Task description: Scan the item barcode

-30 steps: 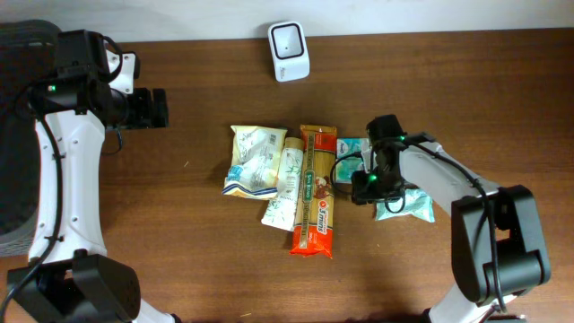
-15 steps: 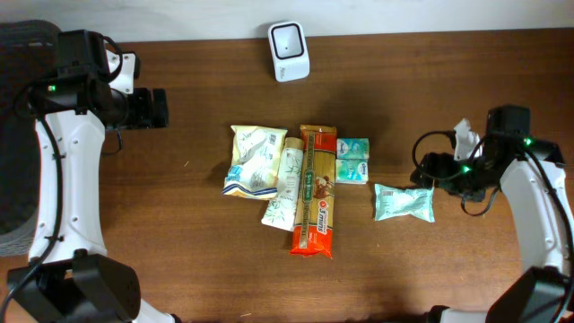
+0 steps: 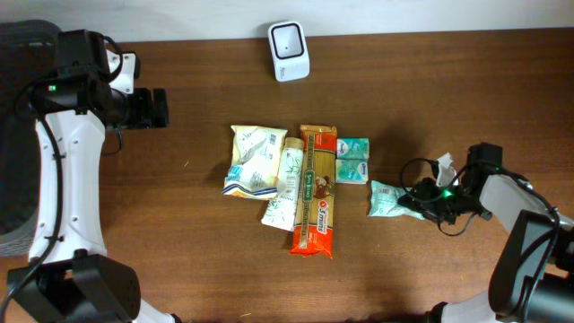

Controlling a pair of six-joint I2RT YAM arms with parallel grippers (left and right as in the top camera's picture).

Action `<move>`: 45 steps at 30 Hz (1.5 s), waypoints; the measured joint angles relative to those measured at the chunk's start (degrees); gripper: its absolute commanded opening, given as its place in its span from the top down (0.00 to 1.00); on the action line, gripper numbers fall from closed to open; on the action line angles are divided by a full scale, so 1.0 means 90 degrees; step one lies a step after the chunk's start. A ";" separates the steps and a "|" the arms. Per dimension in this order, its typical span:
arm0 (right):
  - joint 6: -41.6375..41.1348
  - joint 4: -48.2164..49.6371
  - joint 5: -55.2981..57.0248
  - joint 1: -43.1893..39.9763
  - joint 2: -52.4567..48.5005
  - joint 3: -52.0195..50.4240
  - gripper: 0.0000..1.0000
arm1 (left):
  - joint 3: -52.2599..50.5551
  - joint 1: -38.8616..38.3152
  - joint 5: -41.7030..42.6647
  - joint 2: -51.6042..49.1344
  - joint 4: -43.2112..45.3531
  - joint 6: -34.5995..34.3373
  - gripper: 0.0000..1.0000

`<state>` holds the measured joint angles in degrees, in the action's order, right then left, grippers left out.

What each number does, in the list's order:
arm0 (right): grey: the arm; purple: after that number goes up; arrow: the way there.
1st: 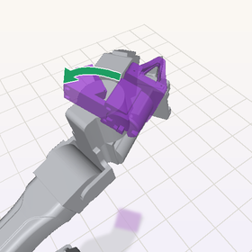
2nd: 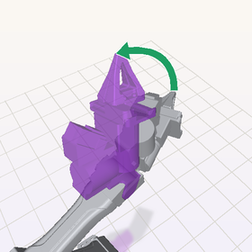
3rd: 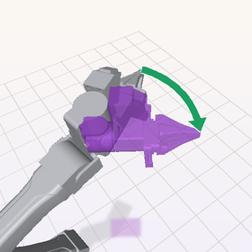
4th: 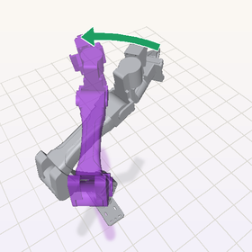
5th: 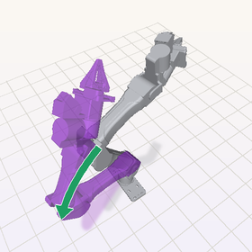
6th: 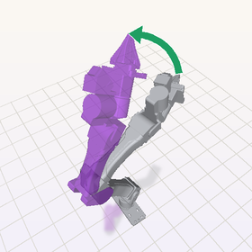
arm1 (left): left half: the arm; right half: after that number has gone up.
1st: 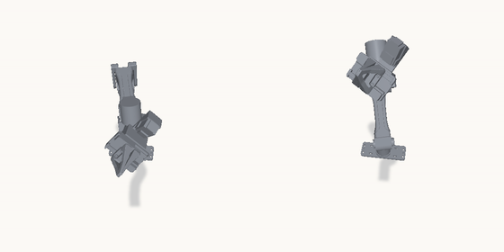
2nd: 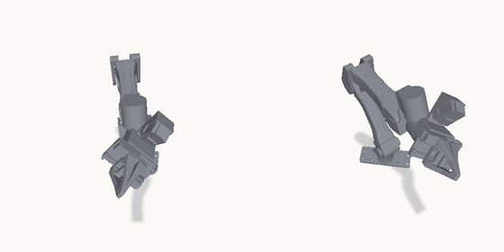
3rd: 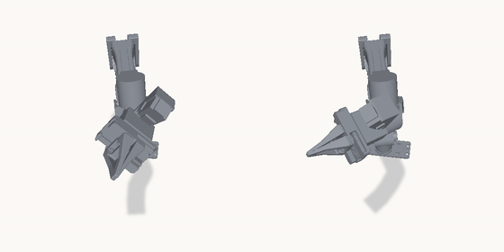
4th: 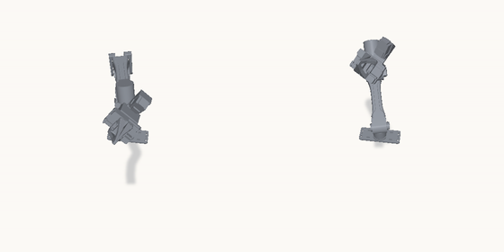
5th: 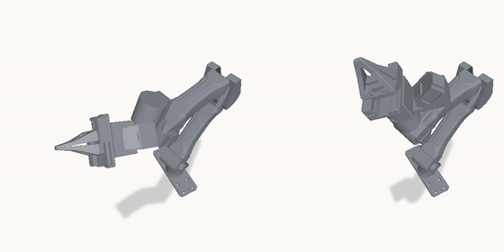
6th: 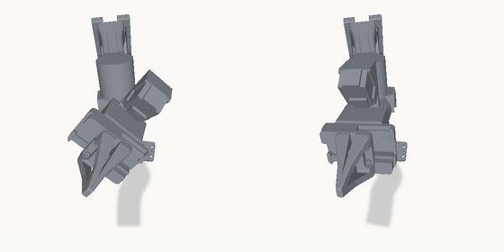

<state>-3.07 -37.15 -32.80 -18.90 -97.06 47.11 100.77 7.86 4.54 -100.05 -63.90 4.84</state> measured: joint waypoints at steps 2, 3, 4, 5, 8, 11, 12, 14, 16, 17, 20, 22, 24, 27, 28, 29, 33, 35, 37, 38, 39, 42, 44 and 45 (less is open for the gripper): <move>-0.0051 0.0017 -0.0204 -0.0005 0.0000 -0.0012 0.96 | 0.0000 0.0000 0.0000 0.0000 0.0002 0.0002 0.01; -0.0085 -0.0002 -0.0306 -0.0010 -0.0002 -0.0012 0.96 | 0.0000 0.0000 0.0000 0.0000 0.0002 0.0000 0.01; -0.0097 -0.0051 -0.0376 -0.0010 -0.0002 -0.0010 0.96 | 0.0000 0.0000 0.0000 0.0000 0.0002 0.0002 0.01; -0.0087 -0.0401 -0.0466 -0.0010 0.0005 0.0051 0.96 | 0.0000 0.0000 0.0000 0.0000 0.0000 0.0000 0.01; 0.0214 -0.1897 -0.0670 -0.0010 0.0384 0.0903 0.96 | 0.0000 0.0000 0.0000 0.0000 -0.0015 0.0000 0.01; 0.0403 -0.2807 -0.0816 -0.0010 0.1224 0.2123 0.96 | 0.0000 0.0000 0.0002 0.0000 0.0000 0.0002 0.01; 0.0423 -0.2958 -0.0826 0.0022 0.1360 0.2390 0.96 | 0.0000 0.0000 0.0000 0.0000 0.0000 0.0002 0.01; 0.0413 -0.2885 -0.0816 0.0413 0.1535 0.2854 0.96 | 0.0000 0.0000 0.0000 0.0000 -0.0005 0.0002 0.01; 0.0313 -0.2555 -0.0826 0.1035 0.1537 0.2868 0.96 | 0.0000 0.0000 0.0000 0.0000 -0.0005 0.0002 0.01; 0.0153 -0.2295 -0.0792 0.1404 0.1532 0.2873 0.96 | 0.0000 0.0000 0.0000 0.0000 0.0000 0.0000 0.01; -0.0600 -0.1705 -0.0342 0.2450 0.1486 0.2873 0.96 | 0.0000 0.0000 0.0000 0.0000 -0.0007 0.0000 0.01; -0.1362 -0.1571 0.0495 0.2888 0.1484 0.2873 0.96 | 0.0000 0.0000 0.0000 0.0000 -0.0010 0.0000 0.01; -0.1885 -0.1501 0.1095 0.2999 0.1477 0.2873 0.96 | 0.0000 0.0000 0.0002 0.0000 -0.0007 0.0002 0.01; -0.2234 -0.1370 0.1496 0.2999 0.1212 0.2873 0.96 | 0.0000 0.0000 0.0000 0.0000 -0.0007 0.0000 0.01; -0.2283 -0.1365 0.1501 0.2999 0.1071 0.2873 0.96 | 0.0000 0.0000 0.0000 0.0000 -0.0007 0.0002 0.01; -0.2305 -0.1362 0.1498 0.2999 0.0911 0.2873 0.96 | 0.0000 0.0000 0.0000 0.0000 -0.0005 0.0000 0.01; -0.2273 -0.1200 0.1498 0.3133 0.0563 0.2873 0.96 | 0.0000 0.0000 0.0000 0.0000 -0.0007 0.0000 0.01; -0.2268 -0.1178 0.1498 0.3135 0.0549 0.2873 0.96 | 0.0000 0.0000 0.0002 0.0000 -0.0007 0.0002 0.01; -0.2259 -0.1168 0.1498 0.3135 0.0549 0.2873 0.96 | 0.0000 0.0000 0.0000 0.0000 -0.0007 0.0002 0.01; -0.2254 -0.1168 0.1501 0.3135 0.0549 0.2873 0.96 | 0.0000 0.0000 0.0000 0.0000 -0.0007 0.0000 0.01; -0.2254 -0.1168 0.1501 0.3135 0.0549 0.2873 0.96 | 0.0000 0.0000 0.0000 0.0000 -0.0007 0.0002 0.01; -0.2040 -0.1175 0.1498 0.3135 0.0549 0.2873 0.96 | 0.0000 0.0000 0.0000 0.0000 -0.0007 0.0002 0.01; -0.1817 -0.1222 0.1379 0.3135 0.0549 0.2873 0.96 | 0.0000 0.0000 0.0000 0.0000 -0.0007 0.0002 0.01; -0.1605 -0.1350 0.1195 0.3135 0.0549 0.2909 0.96 | 0.0000 0.0000 0.0000 0.0000 -0.0007 0.0002 0.01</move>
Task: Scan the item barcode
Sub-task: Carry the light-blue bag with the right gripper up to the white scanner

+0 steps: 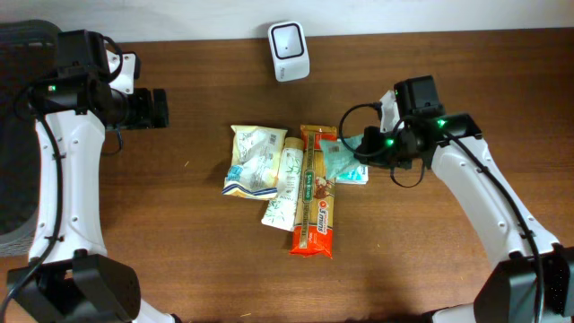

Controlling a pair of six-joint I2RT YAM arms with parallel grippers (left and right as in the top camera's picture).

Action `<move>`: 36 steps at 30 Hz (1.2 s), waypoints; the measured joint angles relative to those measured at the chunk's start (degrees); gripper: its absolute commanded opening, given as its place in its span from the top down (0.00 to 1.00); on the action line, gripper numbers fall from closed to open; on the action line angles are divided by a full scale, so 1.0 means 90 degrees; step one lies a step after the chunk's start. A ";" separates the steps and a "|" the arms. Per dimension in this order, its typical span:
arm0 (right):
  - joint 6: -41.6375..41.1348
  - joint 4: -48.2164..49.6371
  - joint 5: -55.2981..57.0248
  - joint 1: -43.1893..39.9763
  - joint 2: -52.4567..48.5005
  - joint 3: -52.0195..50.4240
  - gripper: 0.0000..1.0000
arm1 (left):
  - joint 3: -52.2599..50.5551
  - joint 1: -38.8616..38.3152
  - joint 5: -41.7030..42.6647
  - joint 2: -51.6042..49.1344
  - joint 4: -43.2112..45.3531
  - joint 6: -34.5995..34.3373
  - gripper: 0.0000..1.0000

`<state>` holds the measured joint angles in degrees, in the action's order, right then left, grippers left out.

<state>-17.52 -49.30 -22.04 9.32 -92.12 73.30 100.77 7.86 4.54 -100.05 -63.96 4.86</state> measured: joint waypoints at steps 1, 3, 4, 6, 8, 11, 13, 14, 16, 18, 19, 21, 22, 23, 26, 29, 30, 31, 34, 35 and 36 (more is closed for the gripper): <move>0.0185 -0.0304 -0.0104 0.0000 -0.0017 0.0175 0.96 | 0.0000 0.0000 0.0000 0.0000 0.0002 0.0000 0.01; 0.0605 -0.0867 -0.0075 0.0114 -0.0080 0.1212 0.96 | 0.0000 0.0000 0.0000 0.0000 0.0000 0.0000 0.01; 0.0695 -0.0933 0.0291 0.0338 -0.0092 0.1906 0.96 | 0.0000 0.0000 0.0000 0.0000 -0.0007 0.0000 0.01; 0.0797 -0.0976 0.1506 0.1022 -0.0287 0.3405 0.96 | 0.0000 0.0000 0.0002 0.0000 -0.0010 0.0000 0.01; 0.0947 -0.0916 0.2885 0.1622 -0.1064 0.5212 0.96 | 0.0000 0.0000 0.0002 0.0000 -0.0010 0.0000 0.01; 0.1812 -0.0214 0.4388 0.1887 -0.2618 0.6749 0.96 | -0.0002 0.0000 0.0000 0.0000 0.0005 0.0000 0.01; 0.2970 0.1224 0.5292 0.1970 -0.3504 0.6764 0.96 | 0.0000 0.0000 0.0000 0.0000 -0.0012 0.0000 0.01; 0.3517 0.1821 0.5527 0.1989 -0.3859 0.6749 0.96 | -0.0002 0.0000 0.0000 0.0000 -0.0019 -0.0002 0.01; 0.4823 0.3524 0.5807 0.1991 -0.4554 0.6756 0.96 | 0.0000 0.0000 0.0000 0.0000 0.0027 -0.0002 0.01; 0.5948 0.4753 0.5901 0.1994 -0.5204 0.6778 0.96 | 0.0000 0.0000 -0.0002 0.0000 0.0015 -0.0002 0.01; 0.6220 0.4872 0.5923 0.1994 -0.5384 0.6778 0.96 | -0.0002 0.0000 0.0002 0.0000 0.0010 -0.0002 0.01; 0.6810 0.5134 0.5945 0.1994 -0.5867 0.6776 0.96 | -0.0002 0.0000 0.0000 0.0000 0.0000 0.0000 0.01; 0.6963 0.5156 0.5945 0.1994 -0.6052 0.6776 0.96 | -0.0002 0.0000 0.0000 0.0000 0.0002 0.0000 0.01; 0.7028 0.5149 0.5945 0.1994 -0.6164 0.6773 0.96 | -0.0002 0.0000 0.0000 0.0000 0.0002 -0.0002 0.01; 0.7140 0.5170 0.5945 0.1994 -0.6261 0.6773 0.96 | -0.0002 0.0000 0.0000 0.0000 0.0005 0.0000 0.01; 0.7140 0.5180 0.5945 0.1994 -0.6261 0.6773 0.96 | -0.0002 0.0000 0.0002 0.0000 0.0002 0.0000 0.01; 0.7142 0.5178 0.5945 0.1994 -0.6261 0.6773 0.96 | -0.0002 0.0000 0.0000 0.0000 0.0005 -0.0002 0.01; 0.7140 0.5178 0.5945 0.1994 -0.6261 0.6773 0.96 | -0.0002 0.0000 0.0000 0.0000 0.0005 -0.0002 0.01; 0.7138 0.5163 0.5945 0.1994 -0.6261 0.6773 0.96 | -0.0002 0.0000 0.0000 0.0000 0.0002 0.0000 0.01; 0.7106 0.5051 0.5948 0.1994 -0.6261 0.6773 0.96 | -0.0002 0.0000 0.0000 0.0000 0.0005 0.0000 0.01; 0.6885 0.4762 0.5943 0.1994 -0.6261 0.6773 0.96 | -0.0002 0.0000 0.0000 0.0000 0.0007 -0.0002 0.01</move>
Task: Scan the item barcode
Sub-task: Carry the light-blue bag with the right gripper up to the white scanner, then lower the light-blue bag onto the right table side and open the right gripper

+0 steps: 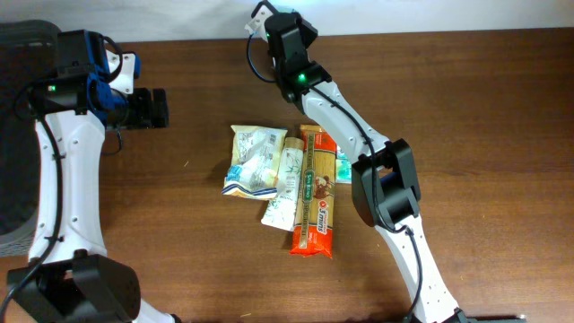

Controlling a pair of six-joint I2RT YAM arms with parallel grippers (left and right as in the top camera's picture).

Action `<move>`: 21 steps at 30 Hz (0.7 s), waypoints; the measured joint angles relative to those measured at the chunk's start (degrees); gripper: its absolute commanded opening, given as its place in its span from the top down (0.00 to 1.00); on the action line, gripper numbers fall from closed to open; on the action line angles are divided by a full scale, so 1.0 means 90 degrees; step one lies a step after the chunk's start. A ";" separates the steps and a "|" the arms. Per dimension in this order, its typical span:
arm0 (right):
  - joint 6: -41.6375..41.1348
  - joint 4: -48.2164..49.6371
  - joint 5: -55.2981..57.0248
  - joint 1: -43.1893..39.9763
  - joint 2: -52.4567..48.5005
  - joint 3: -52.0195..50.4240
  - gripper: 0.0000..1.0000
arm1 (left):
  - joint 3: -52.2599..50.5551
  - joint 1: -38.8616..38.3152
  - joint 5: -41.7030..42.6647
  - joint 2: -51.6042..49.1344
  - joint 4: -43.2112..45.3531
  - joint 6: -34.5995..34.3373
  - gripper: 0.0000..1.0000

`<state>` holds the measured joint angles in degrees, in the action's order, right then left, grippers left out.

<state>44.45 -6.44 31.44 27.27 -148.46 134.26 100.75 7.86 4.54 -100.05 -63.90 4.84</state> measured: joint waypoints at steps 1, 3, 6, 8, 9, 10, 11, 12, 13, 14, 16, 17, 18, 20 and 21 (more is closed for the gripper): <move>-0.0163 -0.0163 0.0002 0.0000 0.0015 0.0000 0.96 | 0.0000 0.0000 0.0000 0.0000 0.0002 0.0002 0.01; -0.0743 -0.1511 -0.0316 0.0000 0.0340 -0.0024 0.96 | 0.0000 0.0000 0.0000 0.0000 -0.0007 0.0002 0.01; -0.2888 -0.3759 -0.1350 -0.0010 0.1936 -0.0022 0.96 | 0.0000 0.0000 -0.0002 0.0000 0.0002 0.0002 0.01; -0.4138 -0.5523 -0.1863 -0.0061 0.3427 0.0063 0.96 | 0.0000 0.0000 0.0002 0.0000 0.0027 0.0002 0.01; -0.4634 -0.6594 -0.2103 -0.0163 0.4005 0.0117 0.96 | 0.0000 0.0000 0.0000 0.0002 0.0000 0.0000 0.01; -0.4998 -0.7191 -0.2429 -0.0389 0.4527 0.0119 0.96 | -0.0002 0.0000 0.0000 0.0002 0.0000 0.0002 0.01; -0.5185 -0.7832 -0.2905 -0.0733 0.4745 0.0177 0.96 | -0.0002 -0.0002 0.0002 0.0002 -0.0002 0.0002 0.01; -0.5306 -0.8585 -0.3495 -0.1324 0.4818 0.0177 0.96 | -0.0002 0.0000 0.0000 0.0000 -0.0017 0.0000 0.01; -0.5382 -0.8908 -0.3789 -0.1739 0.4775 0.0158 0.96 | -0.0002 0.0000 0.0000 0.0002 -0.0005 0.0002 0.01; -0.5438 -0.9129 -0.4027 -0.2273 0.4675 0.0061 0.96 | -0.0002 0.0000 0.0000 0.0000 -0.0002 0.0002 0.01; -0.5576 -0.9054 -0.4359 -0.3439 0.4379 -0.0738 0.96 | -0.0002 0.0000 0.0000 0.0000 -0.0002 0.0002 0.01; -0.5595 -0.8857 -0.4476 -0.3772 0.4306 -0.1282 0.96 | -0.0002 0.0000 0.0000 0.0000 -0.0002 0.0002 0.01; -0.5615 -0.8648 -0.4522 -0.3976 0.4286 -0.1753 0.96 | -0.0002 0.0000 0.0005 0.0000 -0.0002 0.0002 0.01; -0.5673 -0.7548 -0.4690 -0.4682 0.4163 -0.3592 0.96 | -0.0002 0.0000 0.0002 0.0000 -0.0005 0.0002 0.01; -0.5710 -0.7291 -0.4707 -0.4843 0.4153 -0.3993 0.96 | -0.0002 0.0000 0.0005 0.0000 -0.0002 0.0002 0.01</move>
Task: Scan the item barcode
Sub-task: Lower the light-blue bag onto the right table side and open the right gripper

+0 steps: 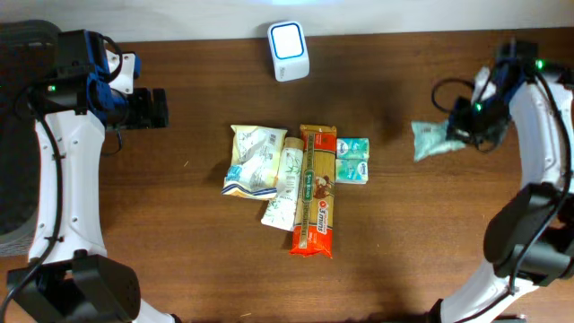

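A white barcode scanner (289, 39) stands at the table's back edge, its face lit pale blue. Far to its right, my right gripper (459, 128) is shut on a teal packet (435, 141) that hangs out to its left above the table. My left gripper (158, 108) hovers at the far left, pointing right, jaws apart with nothing between them.
In the middle of the table lie a yellow-white snack bag (254, 161), a white-green pouch (285, 184), an orange pasta packet (316, 190) and two teal tissue packs (352, 160), all side by side.
My right arm has moved from the scanner at the back edge to the right side of the table, with the teal packet showing in its gripper. The scanner is uncovered again and its face glows.
My right gripper was first at the teal packet lying on the table at the right. Then it held the packet over the pile's right end. Then the arm covered the scanner at the back. Now it holds the packet out at the right. The left arm stayed still.
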Controlling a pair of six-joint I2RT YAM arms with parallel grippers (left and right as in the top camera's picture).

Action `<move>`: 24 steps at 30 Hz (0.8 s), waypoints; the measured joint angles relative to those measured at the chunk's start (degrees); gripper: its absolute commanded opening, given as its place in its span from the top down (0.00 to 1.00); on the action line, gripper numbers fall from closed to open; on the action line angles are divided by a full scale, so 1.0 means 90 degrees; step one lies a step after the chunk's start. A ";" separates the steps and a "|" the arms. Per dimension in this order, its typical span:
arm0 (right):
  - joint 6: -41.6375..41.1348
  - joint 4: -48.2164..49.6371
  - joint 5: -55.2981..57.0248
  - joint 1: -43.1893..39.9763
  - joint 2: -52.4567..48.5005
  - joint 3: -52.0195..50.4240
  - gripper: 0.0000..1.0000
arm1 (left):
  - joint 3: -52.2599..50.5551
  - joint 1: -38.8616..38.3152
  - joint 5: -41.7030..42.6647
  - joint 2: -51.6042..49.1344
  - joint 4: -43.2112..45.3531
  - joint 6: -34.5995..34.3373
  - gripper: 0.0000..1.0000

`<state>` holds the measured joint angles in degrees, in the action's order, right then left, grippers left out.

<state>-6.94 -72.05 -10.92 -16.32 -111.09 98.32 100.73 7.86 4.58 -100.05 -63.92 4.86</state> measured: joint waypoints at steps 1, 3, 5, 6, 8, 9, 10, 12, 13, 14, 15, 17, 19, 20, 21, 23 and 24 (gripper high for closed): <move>-0.0046 0.0522 -0.0182 -0.0289 0.0000 -0.0605 0.96 | 0.0000 0.0000 -0.0002 0.0000 0.0005 0.0000 0.01; -0.0070 0.0886 -0.0340 -0.0738 -0.0019 -0.1188 0.96 | 0.0000 0.0000 -0.0002 0.0000 -0.0002 0.0000 0.01; -0.0075 0.1161 -0.0427 -0.0981 -0.0017 -0.1486 0.96 | 0.0000 0.0000 -0.0005 0.0000 0.0007 0.0000 0.01; -0.0075 0.1236 -0.0447 -0.1020 -0.0017 -0.1596 0.96 | 0.0000 0.0000 -0.0005 0.0000 0.0002 -0.0002 0.01; -0.0075 0.1253 -0.0469 -0.1020 -0.0017 -0.1617 0.96 | 0.0000 0.0000 -0.0005 0.0000 0.0005 0.0000 0.01; -0.0075 0.1275 -0.0469 -0.1020 -0.0017 -0.1617 0.96 | 0.0000 0.0000 -0.0005 0.0000 0.0002 0.0000 0.01; -0.0078 0.1299 -0.0466 -0.1020 -0.0017 -0.1617 0.96 | 0.0000 0.0000 -0.0005 0.0000 0.0005 -0.0002 0.01; -0.0087 0.1447 -0.0321 -0.1025 -0.0017 -0.1617 0.96 | 0.0000 0.0000 -0.0002 0.0000 0.0002 0.0000 0.01; -0.0090 0.1562 -0.0284 -0.1049 -0.0017 -0.1630 0.96 | 0.0000 0.0000 -0.0002 0.0000 0.0002 0.0000 0.01; -0.0090 0.1610 -0.0248 -0.1093 -0.0017 -0.1630 0.83 | 0.0000 0.0000 -0.0005 0.0000 0.0005 0.0000 0.01; -0.0107 0.1605 -0.0223 -0.1175 -0.0017 -0.1630 0.59 | 0.0000 0.0000 -0.0005 0.0000 0.0002 -0.0002 0.01; -0.0080 0.1552 -0.0172 -0.1239 -0.0017 -0.1630 0.51 | 0.0000 0.0000 -0.0005 0.0000 0.0002 -0.0002 0.01; -0.0100 0.1324 -0.0158 -0.1239 -0.0015 -0.1610 0.49 | 0.0000 0.0000 -0.0005 0.0000 0.0005 0.0000 0.01; -0.0095 0.1105 -0.0153 -0.1239 -0.0015 -0.1569 0.45 | 0.0000 0.0000 -0.0005 0.0000 0.0002 -0.0002 0.01; -0.0092 0.0724 -0.0151 -0.1239 -0.0010 -0.1287 0.44 | 0.0000 0.0000 -0.0005 0.0000 0.0000 0.0000 0.01; -0.0039 -0.0267 -0.0151 -0.1239 0.0034 -0.0333 0.43 | 0.0000 0.0000 -0.0005 0.0000 -0.0012 0.0000 0.01; -0.0002 -0.0440 -0.0158 -0.1239 0.0141 0.0032 0.43 | 0.0000 0.0000 -0.0005 0.0002 0.0005 0.0000 0.01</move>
<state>-6.96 -76.01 -12.34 -27.46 -109.82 98.61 100.73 7.86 4.54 -100.03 -63.88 4.86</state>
